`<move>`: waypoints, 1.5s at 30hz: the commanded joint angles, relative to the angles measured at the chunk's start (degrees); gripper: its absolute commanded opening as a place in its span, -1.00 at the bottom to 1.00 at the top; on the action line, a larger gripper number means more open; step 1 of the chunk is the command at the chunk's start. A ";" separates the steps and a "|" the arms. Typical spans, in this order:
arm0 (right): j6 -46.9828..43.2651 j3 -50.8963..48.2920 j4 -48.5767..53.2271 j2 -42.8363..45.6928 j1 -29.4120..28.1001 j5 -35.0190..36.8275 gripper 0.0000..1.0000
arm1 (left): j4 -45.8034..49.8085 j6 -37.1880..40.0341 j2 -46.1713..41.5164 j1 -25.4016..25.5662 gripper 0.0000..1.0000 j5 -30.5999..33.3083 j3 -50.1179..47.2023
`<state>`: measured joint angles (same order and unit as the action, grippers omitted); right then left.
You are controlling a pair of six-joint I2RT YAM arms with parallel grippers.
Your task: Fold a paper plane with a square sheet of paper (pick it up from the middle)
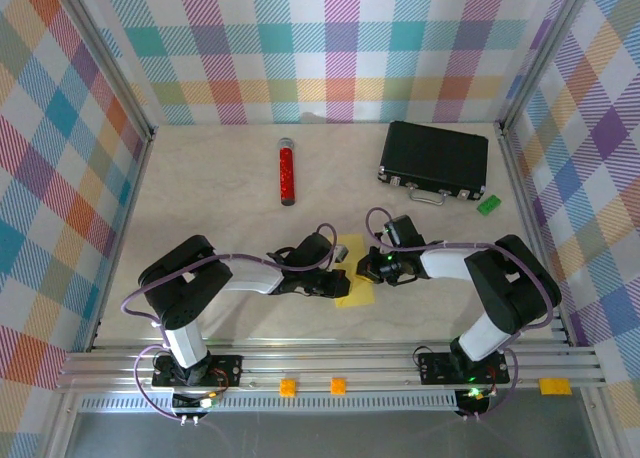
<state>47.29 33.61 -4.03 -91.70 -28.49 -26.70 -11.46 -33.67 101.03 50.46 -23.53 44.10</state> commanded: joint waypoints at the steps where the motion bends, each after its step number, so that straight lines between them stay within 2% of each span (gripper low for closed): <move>1: -0.69 -2.07 3.22 -2.30 0.23 4.02 -1.00 | 4.26 -1.01 -1.03 -0.31 -1.00 -1.75 2.61; 8: -0.63 -2.36 2.93 -2.42 0.14 4.07 -1.00 | 4.57 -0.61 3.66 -0.33 -1.00 -1.12 5.74; 11: -0.89 -2.17 3.93 -2.60 0.12 4.29 -1.00 | 2.99 -1.17 3.87 -0.31 -1.00 -0.82 2.84; 22: -1.08 -2.14 4.40 -2.47 0.18 5.16 -1.00 | 3.55 -0.45 -0.60 -0.38 -1.00 -1.92 -3.88; 27: -0.93 -2.23 4.10 -2.80 0.19 5.17 -1.00 | 6.71 0.89 -2.62 -0.33 -1.00 -1.30 -3.33; 38: -0.45 -2.20 4.57 -1.30 0.15 5.59 -1.00 | 7.31 0.93 -8.07 -0.32 -1.00 0.66 -3.13; 45: 0.21 -2.83 3.99 -0.87 0.19 5.98 -1.00 | 6.27 0.44 -7.11 -0.33 -1.00 0.37 -0.33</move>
<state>47.16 33.36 -4.56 -91.77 -28.53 -26.83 -5.72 -33.41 94.00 50.33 -23.05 41.54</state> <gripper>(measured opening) 0.057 0.050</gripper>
